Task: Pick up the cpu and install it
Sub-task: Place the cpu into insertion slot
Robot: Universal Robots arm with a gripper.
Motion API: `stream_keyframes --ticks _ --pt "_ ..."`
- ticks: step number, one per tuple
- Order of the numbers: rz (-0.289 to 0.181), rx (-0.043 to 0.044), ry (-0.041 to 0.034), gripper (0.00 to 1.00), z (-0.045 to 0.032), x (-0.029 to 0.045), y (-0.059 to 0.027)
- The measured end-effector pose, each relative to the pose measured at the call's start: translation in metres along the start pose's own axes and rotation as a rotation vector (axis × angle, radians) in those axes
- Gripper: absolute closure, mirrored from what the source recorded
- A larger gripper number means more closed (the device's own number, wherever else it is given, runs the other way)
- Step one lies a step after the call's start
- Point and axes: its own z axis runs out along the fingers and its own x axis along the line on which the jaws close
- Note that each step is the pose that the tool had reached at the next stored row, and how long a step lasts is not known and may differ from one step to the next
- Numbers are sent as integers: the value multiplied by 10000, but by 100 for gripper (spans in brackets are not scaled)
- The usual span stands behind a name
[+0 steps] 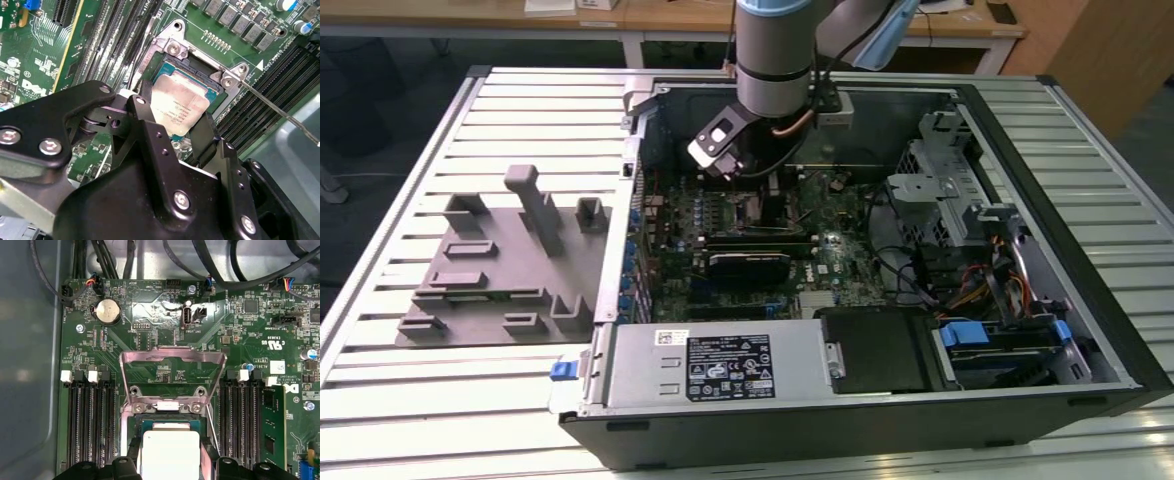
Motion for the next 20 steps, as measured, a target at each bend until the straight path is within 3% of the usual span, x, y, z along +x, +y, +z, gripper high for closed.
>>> stream_keyframes --ticks 20 --pt "-15 0 2 46 50 8 3"
